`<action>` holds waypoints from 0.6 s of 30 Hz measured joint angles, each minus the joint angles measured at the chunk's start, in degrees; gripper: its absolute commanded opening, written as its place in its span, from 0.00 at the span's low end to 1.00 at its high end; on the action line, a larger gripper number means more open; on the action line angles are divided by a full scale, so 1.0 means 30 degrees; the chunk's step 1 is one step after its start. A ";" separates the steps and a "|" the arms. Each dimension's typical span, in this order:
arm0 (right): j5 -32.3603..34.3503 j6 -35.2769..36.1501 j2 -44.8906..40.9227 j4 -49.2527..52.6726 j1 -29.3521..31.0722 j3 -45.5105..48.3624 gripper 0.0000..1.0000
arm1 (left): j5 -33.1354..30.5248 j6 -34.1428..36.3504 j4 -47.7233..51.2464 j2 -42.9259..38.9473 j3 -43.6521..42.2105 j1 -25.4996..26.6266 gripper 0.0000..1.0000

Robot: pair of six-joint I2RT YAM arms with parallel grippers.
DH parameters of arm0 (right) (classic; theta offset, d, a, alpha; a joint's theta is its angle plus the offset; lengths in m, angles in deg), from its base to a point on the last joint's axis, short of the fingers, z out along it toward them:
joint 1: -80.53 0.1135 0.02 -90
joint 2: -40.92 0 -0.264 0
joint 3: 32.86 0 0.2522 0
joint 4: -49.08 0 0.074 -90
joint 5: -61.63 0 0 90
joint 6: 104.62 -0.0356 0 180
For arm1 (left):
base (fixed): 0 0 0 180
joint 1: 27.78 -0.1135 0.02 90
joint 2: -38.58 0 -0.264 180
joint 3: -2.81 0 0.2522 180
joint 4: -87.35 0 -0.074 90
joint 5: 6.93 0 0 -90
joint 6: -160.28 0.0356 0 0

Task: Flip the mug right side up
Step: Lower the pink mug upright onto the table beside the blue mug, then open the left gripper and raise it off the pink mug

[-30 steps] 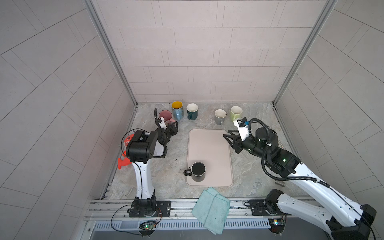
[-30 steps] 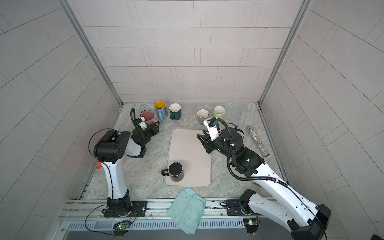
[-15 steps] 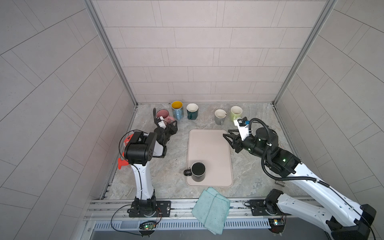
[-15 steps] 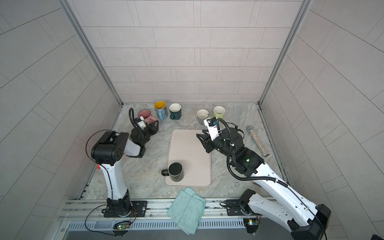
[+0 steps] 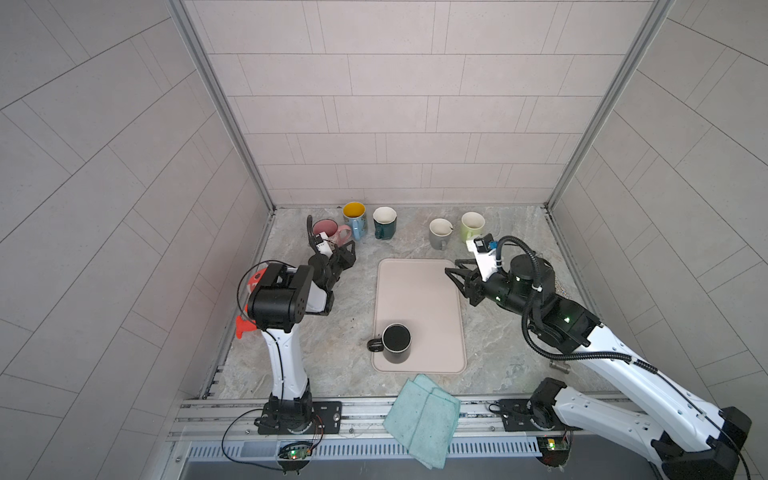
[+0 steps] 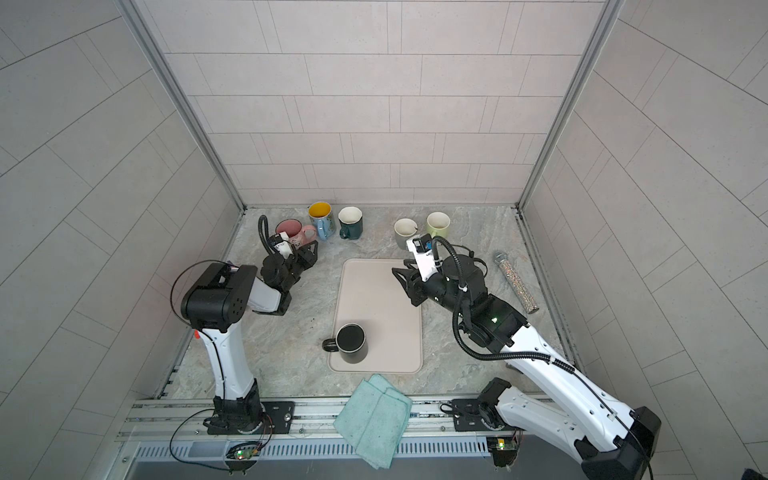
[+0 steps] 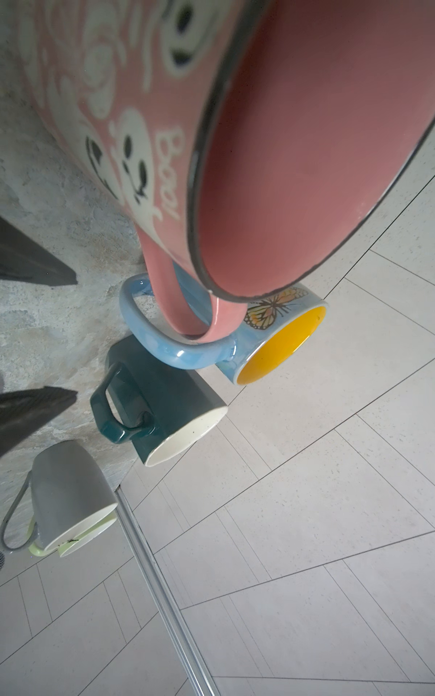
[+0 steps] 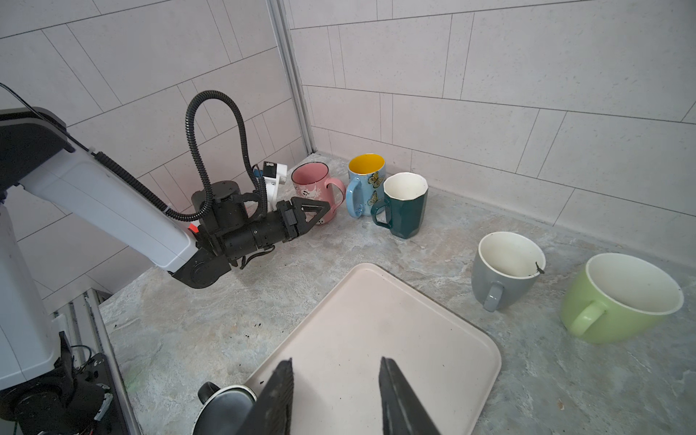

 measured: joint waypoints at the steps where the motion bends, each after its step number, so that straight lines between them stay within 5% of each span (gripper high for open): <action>1: 0.0000 -0.0007 0.0000 0.0000 0.0000 0.0000 0.38 | 0.0015 0.0000 0.0007 -0.0015 -0.0058 0.0000 0.49; 12: -0.0007 -0.0277 -0.0525 -0.0430 0.0000 0.0474 0.38 | 0.0634 -0.0452 0.0605 -0.3402 -0.2769 0.0022 0.49; 18: -0.0124 -0.0685 -0.0736 -0.0576 0.0000 0.1093 0.39 | 0.0699 0.0262 0.6091 -0.8626 -0.3191 0.1107 0.46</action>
